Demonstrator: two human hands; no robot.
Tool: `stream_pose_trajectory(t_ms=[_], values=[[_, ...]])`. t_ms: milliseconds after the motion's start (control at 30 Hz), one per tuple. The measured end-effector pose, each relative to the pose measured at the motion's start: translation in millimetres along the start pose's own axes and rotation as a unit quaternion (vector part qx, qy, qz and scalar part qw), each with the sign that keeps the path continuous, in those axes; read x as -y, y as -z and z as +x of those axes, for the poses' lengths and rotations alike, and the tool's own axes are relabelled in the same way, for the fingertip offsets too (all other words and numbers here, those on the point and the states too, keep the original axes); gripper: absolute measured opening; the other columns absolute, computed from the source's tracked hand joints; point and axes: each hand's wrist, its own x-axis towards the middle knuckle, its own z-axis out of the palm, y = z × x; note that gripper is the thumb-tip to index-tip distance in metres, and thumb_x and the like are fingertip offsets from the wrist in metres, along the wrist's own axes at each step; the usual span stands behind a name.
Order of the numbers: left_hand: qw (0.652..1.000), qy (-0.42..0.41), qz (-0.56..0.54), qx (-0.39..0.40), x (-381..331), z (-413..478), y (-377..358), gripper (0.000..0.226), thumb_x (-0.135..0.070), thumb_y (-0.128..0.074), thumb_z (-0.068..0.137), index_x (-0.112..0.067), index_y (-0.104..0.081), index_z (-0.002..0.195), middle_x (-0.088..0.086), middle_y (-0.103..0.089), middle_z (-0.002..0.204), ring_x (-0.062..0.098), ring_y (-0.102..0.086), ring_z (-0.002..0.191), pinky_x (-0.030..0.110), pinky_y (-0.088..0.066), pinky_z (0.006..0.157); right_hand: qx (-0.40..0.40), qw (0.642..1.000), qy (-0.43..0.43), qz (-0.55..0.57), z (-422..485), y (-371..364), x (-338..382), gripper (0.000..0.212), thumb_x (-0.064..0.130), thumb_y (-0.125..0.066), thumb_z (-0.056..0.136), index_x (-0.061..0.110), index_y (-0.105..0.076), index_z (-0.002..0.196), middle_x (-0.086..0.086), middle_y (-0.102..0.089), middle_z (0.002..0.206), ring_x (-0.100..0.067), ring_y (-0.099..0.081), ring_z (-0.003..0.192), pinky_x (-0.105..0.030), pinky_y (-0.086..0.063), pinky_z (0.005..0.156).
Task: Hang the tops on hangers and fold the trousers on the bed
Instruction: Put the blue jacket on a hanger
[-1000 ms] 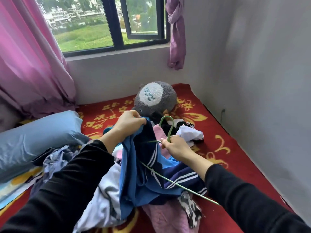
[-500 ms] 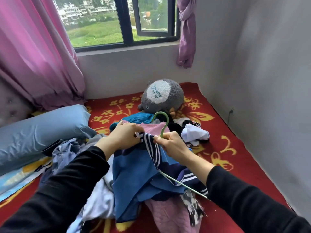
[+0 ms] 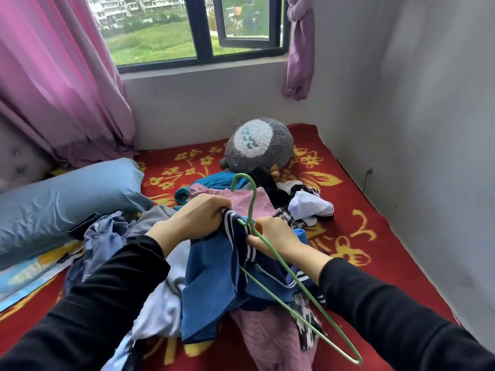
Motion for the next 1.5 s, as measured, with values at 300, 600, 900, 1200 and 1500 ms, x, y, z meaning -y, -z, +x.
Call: stream_pose_trajectory(t_ms=[300,600,900,1200,1500], values=[[0.998,0.040,-0.033,-0.028,-1,-14,3,0.021,0.008,-0.046,0.074,-0.008,-0.059,0.070,-0.001,-0.051,0.059,0.012,-0.034,0.058,0.018,-0.032,0.055,-0.044,0.997,0.033,-0.063,9,-17,9,0.020,0.025,-0.055,0.086,0.010,-0.062,0.096,-0.017,-0.068,0.097,-0.038,-0.061,0.093,-0.036,-0.043,0.071],[0.998,0.044,-0.023,0.039,7,-23,4,0.014,0.005,-0.041,0.068,-0.008,-0.041,0.061,-0.002,-0.041,0.053,0.010,-0.031,0.056,0.020,-0.030,0.054,-0.018,0.990,-0.100,-0.102,15,7,-60,0.035,0.009,-0.049,0.083,0.026,-0.073,0.102,-0.009,-0.069,0.109,-0.032,-0.063,0.104,-0.034,-0.049,0.081],[0.993,0.051,0.066,-0.089,22,-9,15,0.022,-0.001,-0.051,0.074,-0.017,-0.067,0.077,0.009,-0.071,0.080,0.033,-0.059,0.069,0.029,-0.041,0.062,-0.086,0.981,-0.113,-0.134,16,72,-99,0.034,0.007,-0.051,0.084,0.029,-0.074,0.098,-0.001,-0.064,0.098,-0.030,-0.060,0.100,-0.027,-0.038,0.072],[0.958,0.175,0.136,-0.183,17,8,-3,0.006,-0.008,-0.051,0.076,-0.011,-0.056,0.075,0.015,-0.067,0.076,0.038,-0.061,0.072,0.035,-0.041,0.060,-0.083,0.972,-0.187,-0.117,-2,89,-121,0.030,0.001,-0.046,0.079,0.012,-0.068,0.096,-0.014,-0.064,0.101,-0.037,-0.059,0.097,-0.031,-0.038,0.070],[0.939,0.231,0.088,-0.237,3,34,-7,0.004,-0.010,-0.048,0.084,-0.010,-0.048,0.080,0.020,-0.063,0.081,0.040,-0.058,0.074,0.035,-0.034,0.063,-0.095,0.975,-0.201,0.001,5,131,-67,0.040,0.033,-0.066,0.083,0.013,-0.042,0.057,-0.003,-0.042,0.058,-0.021,-0.041,0.053,-0.030,-0.025,0.045]])
